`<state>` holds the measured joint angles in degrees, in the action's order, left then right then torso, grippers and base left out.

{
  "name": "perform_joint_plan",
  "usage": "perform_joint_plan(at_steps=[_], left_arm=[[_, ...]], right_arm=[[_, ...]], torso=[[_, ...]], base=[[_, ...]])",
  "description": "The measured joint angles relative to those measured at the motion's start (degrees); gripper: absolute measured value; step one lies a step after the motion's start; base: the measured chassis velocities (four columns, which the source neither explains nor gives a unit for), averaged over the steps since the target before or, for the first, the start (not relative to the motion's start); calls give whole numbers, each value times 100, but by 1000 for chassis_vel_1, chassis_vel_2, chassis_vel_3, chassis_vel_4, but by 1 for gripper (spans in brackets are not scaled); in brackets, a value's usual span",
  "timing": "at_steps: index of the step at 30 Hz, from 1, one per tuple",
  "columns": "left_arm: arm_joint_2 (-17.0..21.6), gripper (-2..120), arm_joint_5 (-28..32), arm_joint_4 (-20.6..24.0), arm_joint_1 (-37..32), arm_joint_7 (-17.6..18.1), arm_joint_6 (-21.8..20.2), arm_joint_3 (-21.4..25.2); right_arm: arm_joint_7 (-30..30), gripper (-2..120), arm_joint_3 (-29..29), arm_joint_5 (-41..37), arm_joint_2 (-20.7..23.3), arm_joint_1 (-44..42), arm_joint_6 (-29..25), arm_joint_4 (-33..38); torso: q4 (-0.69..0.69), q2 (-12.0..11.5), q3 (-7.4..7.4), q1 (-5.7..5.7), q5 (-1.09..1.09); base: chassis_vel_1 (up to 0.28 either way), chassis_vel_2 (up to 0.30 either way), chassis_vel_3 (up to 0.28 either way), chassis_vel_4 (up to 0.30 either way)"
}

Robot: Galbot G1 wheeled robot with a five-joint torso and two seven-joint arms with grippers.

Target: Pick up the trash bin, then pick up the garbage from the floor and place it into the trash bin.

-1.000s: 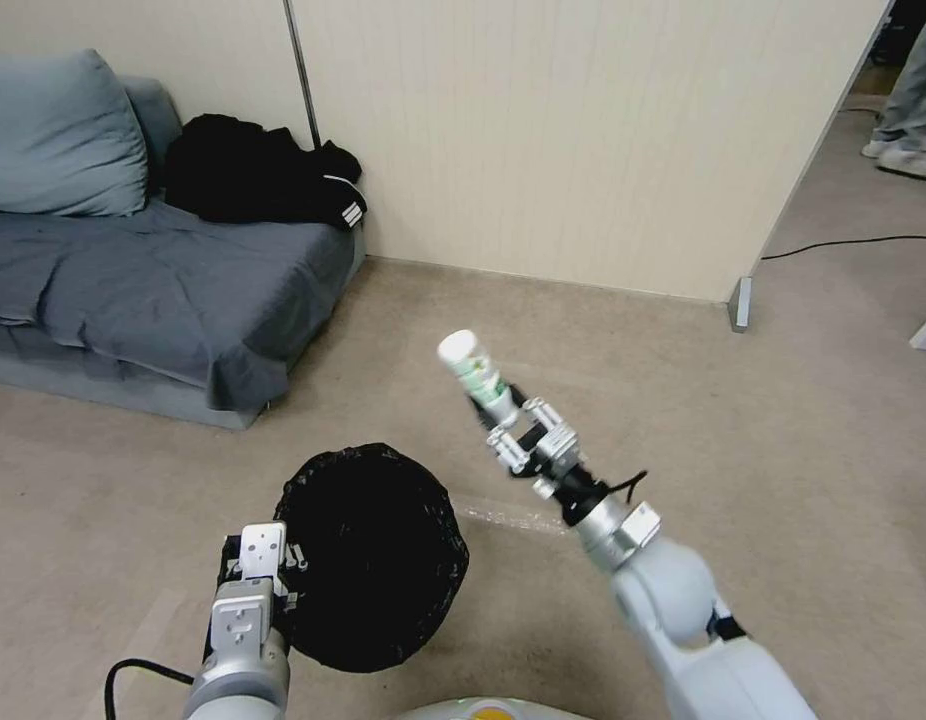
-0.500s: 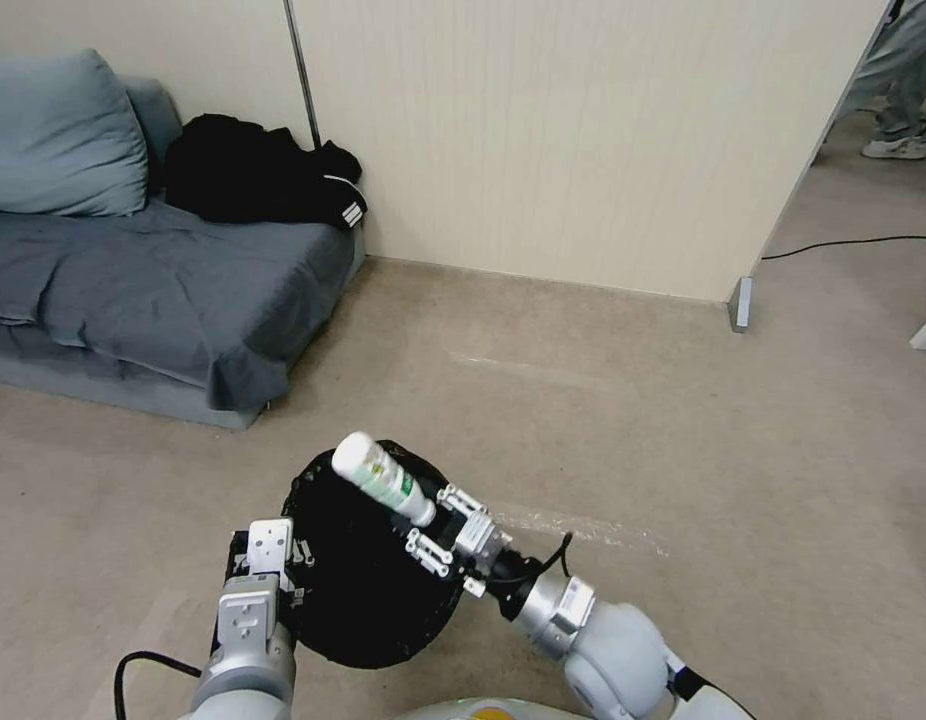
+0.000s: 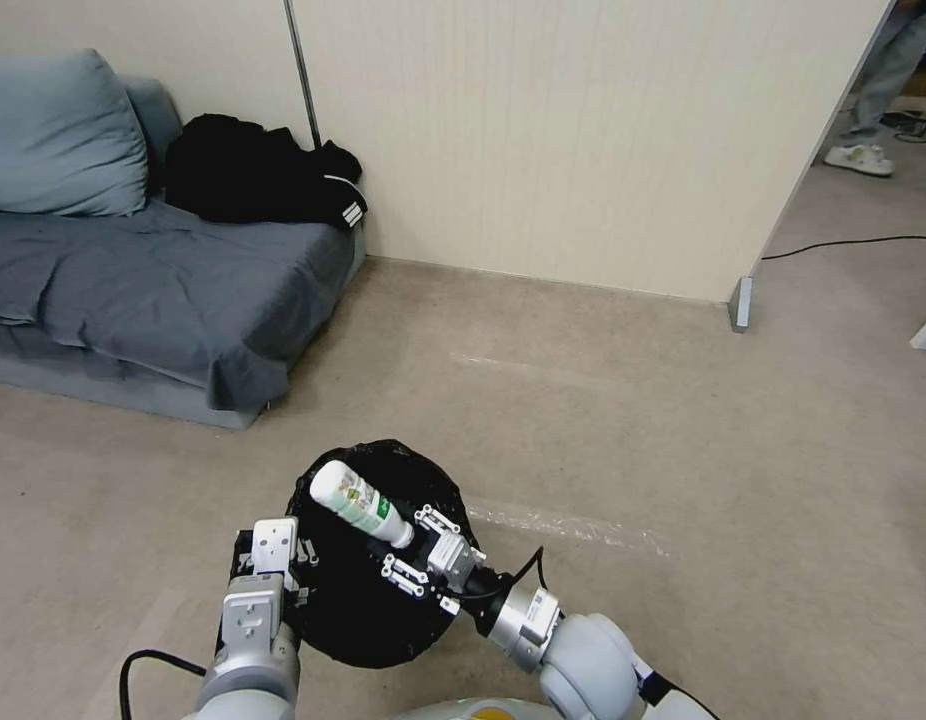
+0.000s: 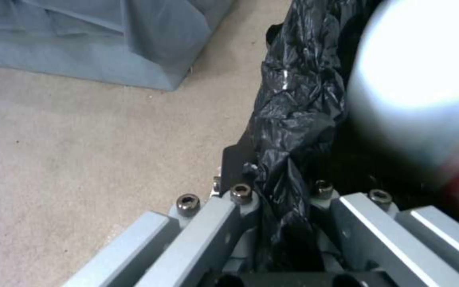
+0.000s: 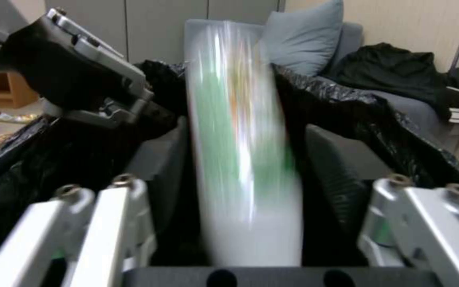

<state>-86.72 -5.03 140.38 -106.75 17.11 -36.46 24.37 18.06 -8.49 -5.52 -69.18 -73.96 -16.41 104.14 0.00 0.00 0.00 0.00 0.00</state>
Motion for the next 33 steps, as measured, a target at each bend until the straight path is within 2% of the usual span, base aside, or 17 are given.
perform_joint_plan(at_steps=[2, 3, 5, 6, 11, 23, 30, 33], left_arm=[[14, 1, -2, -4, -10, 1, 0, -2], [14, 1, -2, -4, -10, 1, 0, -2], [22, 1, -6, -8, -11, 5, 0, 0], [22, 1, -6, -8, -11, 5, 0, 0], [28, 1, -8, -17, -10, -3, 2, -1], [60, 1, -5, -83, 13, -77, 86, 57], [97, 1, -10, -165, 47, -102, 168, 123], [122, 1, 5, -200, 88, -168, 213, 190]], right_arm=[[0, 71, -4, 4, 5, -12, 0, 3], [0, 71, -4, 4, 5, -12, 0, 3], [-10, 83, -1, 23, 6, -20, -10, 2], [-10, 83, -1, 23, 6, -20, -10, 2], [-14, 99, 21, 86, 15, -47, -41, -6], [-60, 100, 139, 215, 116, -114, -112, 350], [-284, 100, 859, 310, 72, -341, -119, 1311], [-544, 100, 1475, 434, -220, -787, -172, 1698]], torso=[[0, 0, 0, 0, 0], [0, 0, 0, 0, 0], [0, 0, 0, 0, 0], [0, 0, 0, 0, 0], [0, 0, 0, 0, 1], [0, 0, 0, 0, 0], [1, 0, 0, 0, 0], [0, 0, 0, 0, 1]], base=[[0, 0, 0, 0], [0, 0, 0, 0], [0, 0, 0, 0], [0, 0, 0, 0], [0, 0, 0, 0], [0, 0, 0, 0], [0, 0, 0, 0], [0, 0, 0, 0]])
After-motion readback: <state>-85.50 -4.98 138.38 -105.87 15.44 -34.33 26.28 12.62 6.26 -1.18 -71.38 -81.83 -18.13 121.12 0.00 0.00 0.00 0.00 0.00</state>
